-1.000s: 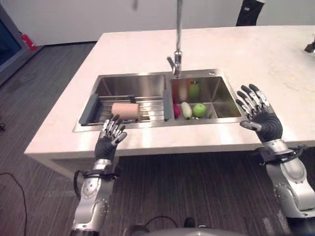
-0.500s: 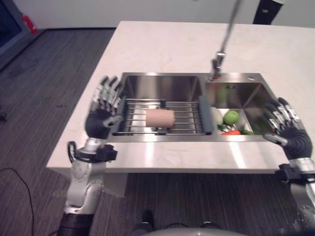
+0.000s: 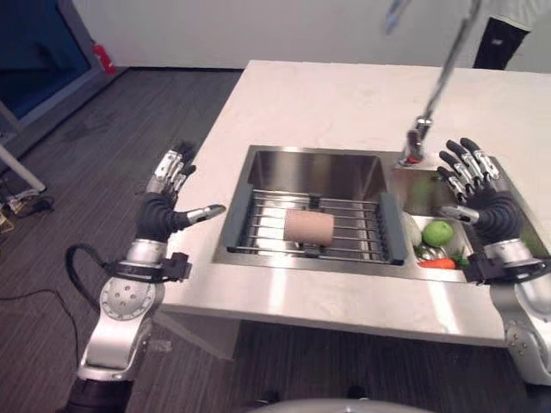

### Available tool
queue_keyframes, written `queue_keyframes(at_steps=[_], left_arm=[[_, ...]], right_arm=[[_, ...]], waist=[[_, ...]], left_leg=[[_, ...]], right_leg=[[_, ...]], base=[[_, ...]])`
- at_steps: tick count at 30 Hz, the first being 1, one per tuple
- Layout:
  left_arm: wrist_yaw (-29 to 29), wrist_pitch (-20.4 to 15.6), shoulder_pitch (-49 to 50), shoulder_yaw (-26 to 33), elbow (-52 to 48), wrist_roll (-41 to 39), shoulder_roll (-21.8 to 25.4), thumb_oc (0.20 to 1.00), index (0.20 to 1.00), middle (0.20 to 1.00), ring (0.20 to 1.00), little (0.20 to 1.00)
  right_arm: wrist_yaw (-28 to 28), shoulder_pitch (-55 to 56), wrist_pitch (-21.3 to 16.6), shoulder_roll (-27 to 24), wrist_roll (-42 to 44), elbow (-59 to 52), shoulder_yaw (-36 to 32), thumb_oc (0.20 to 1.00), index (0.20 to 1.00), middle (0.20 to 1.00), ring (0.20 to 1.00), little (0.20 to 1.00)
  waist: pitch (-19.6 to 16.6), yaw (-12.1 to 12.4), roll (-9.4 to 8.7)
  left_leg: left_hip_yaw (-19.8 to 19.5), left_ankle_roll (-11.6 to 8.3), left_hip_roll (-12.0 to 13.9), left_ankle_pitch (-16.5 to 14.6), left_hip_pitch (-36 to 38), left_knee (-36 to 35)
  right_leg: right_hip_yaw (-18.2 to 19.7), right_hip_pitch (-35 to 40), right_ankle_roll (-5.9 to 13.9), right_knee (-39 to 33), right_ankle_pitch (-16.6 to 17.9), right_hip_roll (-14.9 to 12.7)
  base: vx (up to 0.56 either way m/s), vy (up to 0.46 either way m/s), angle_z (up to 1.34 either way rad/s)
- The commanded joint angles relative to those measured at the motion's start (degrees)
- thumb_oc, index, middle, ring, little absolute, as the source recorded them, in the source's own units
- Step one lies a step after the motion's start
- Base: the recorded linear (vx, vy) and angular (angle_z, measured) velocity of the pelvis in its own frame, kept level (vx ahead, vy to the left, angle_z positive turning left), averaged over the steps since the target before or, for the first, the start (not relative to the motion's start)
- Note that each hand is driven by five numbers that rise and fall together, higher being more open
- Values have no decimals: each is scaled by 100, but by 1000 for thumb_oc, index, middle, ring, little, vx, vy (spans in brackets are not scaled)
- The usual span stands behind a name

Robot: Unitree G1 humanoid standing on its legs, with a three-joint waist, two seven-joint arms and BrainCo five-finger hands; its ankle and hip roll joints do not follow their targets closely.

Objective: Place the dishes in the dishwasher.

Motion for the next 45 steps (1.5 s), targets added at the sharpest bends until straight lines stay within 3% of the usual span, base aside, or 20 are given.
queue_keyframes(at_steps=[1,9,11,18,27,45], left_arm=[[127,-351,-550,45,114,975,294,1000,1000,1000,1000,1000],[43,369,-1337,-631,592,2313,957,1000,1000,1000,1000,1000],[-8,615,-1898,-1040,1036,2619,1210,1000,1000,1000,1000,1000],[-241,1054,-2591,-1808,2158,3202,1408,1000,1000,1000,1000,1000],[-194,1002,-2880,-2237,3472,3776,1524,1000,1000,1000,1000,1000],[-467,1098,-2646,-2483,3893,4248,1247,1000,1000,1000,1000,1000]], right_arm=[[37,-335,-155,-89,-64,-119,45,1000,1000,1000,1000,1000],[155,-489,-60,-246,-25,-27,243,1000,1000,1000,1000,1000],[247,-663,-32,-353,-21,83,350,1000,1000,1000,1000,1000],[478,-825,-27,-467,13,241,401,1000,1000,1000,1000,1000],[825,-773,85,-503,-19,292,263,1000,1000,1000,1000,1000],[965,-740,95,-491,-151,266,93,1000,1000,1000,1000,1000]], waist=[[-151,-86,-21],[-253,-394,109],[-254,-543,168],[-317,-773,237],[-374,-1006,283],[-378,-1115,307]], left_leg=[[302,-538,827,-69,130,23],[515,-540,842,-112,241,23],[630,-551,857,-110,285,23],[845,-532,845,-153,401,23],[1135,-502,847,-188,487,23],[1289,-468,846,-234,546,23]], right_leg=[[-61,117,197,4,-422,-296],[151,88,252,4,-406,-302],[241,73,266,4,-387,-300],[449,88,282,4,-388,-268],[682,38,311,4,-370,-256],[834,-9,337,4,-350,-250]], base=[[11,-5,-10],[3,1,-11],[-18,23,-9],[22,13,-16],[53,-5,-12],[12,1,-4]])
